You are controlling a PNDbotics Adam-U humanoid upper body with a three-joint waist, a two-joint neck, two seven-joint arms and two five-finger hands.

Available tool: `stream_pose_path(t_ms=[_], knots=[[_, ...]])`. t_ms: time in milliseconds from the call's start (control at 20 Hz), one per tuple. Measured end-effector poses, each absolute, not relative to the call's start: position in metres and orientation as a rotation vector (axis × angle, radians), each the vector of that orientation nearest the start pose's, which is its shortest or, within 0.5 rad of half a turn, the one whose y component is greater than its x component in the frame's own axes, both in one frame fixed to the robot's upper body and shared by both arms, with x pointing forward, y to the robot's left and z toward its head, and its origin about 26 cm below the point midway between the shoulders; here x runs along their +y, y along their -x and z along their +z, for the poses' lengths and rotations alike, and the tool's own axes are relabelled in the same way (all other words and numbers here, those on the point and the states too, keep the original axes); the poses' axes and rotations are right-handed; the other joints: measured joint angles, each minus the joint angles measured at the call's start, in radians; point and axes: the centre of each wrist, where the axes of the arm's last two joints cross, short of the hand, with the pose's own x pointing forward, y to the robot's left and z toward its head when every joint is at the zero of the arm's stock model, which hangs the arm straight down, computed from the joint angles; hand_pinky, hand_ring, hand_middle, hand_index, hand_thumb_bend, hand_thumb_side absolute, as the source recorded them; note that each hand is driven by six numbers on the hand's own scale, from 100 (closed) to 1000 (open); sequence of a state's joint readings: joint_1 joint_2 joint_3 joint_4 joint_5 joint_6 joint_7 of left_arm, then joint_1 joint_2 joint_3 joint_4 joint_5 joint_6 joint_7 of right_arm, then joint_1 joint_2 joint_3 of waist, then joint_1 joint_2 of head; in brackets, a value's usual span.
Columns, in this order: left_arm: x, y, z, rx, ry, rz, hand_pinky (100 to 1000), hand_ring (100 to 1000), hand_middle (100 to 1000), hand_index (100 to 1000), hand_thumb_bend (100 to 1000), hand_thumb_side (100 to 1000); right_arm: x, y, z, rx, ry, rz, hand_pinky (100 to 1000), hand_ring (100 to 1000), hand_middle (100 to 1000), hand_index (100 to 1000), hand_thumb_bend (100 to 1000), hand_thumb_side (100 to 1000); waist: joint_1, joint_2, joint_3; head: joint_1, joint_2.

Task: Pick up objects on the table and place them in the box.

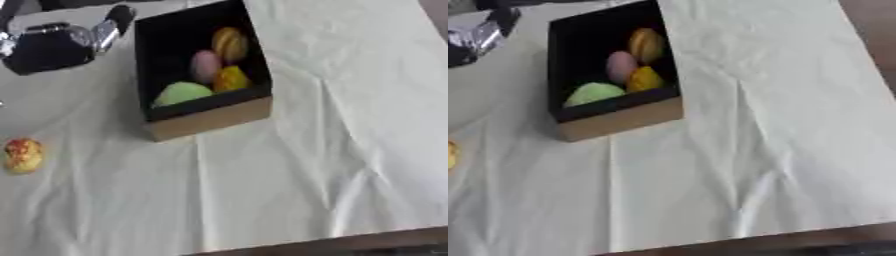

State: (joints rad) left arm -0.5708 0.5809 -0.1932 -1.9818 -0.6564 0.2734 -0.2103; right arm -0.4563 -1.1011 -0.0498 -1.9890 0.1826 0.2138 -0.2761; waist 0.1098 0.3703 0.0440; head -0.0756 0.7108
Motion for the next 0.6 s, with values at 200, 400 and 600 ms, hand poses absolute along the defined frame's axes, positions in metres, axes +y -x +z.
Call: stream_pose_path(t_ms=[200,400,600], knots=[[0.251,-0.307,0.253,-1.813,-1.018,-1.205,759,798,786,903,561,480,-0.336,-0.275,0.354,2.989,-1.806,-0.94,844,837,750,858,100,605,0.001,0.0,0.005,0.003,0.0],[0.275,-0.301,0.24,-1.652,-1.027,-1.296,772,818,800,908,596,451,-0.337,-0.275,0.353,2.988,-1.807,-0.937,844,837,750,858,100,601,0.001,0.0,-0.001,0.017,0.0],[0.3,-0.293,0.232,-1.518,-1.009,-1.351,779,828,805,902,615,383,-0.337,-0.275,0.354,2.987,-1.806,-0.933,844,837,750,858,100,600,0.001,0.0,-0.006,0.03,-0.007]])
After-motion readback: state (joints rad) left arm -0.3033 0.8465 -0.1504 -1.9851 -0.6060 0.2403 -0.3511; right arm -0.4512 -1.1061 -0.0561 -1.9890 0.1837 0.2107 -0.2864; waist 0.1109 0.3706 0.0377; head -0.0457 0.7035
